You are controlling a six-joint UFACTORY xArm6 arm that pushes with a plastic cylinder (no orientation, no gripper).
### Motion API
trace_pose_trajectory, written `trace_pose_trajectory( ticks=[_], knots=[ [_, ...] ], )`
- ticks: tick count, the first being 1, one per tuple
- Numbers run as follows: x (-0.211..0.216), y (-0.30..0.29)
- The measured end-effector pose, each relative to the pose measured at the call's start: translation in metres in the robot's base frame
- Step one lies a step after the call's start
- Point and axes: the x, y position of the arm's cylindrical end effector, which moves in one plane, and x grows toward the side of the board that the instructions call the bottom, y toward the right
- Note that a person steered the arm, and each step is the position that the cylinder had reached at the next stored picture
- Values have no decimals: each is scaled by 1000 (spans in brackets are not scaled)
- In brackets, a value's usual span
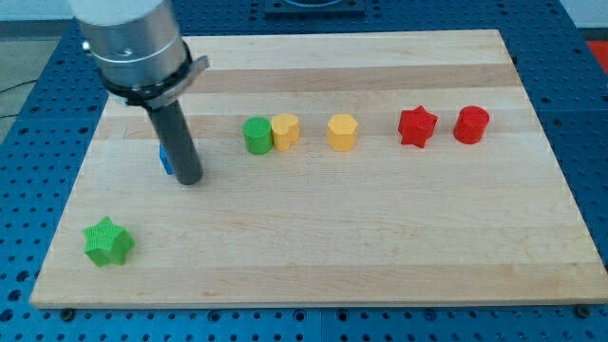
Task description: Move the blue cube near right to the green circle
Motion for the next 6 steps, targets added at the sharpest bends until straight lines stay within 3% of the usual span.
trace_pose_trajectory(
  ticks=[2,4,6],
  knots=[
    [-20,-61],
    [-30,-6],
    [-62,-10]
  ],
)
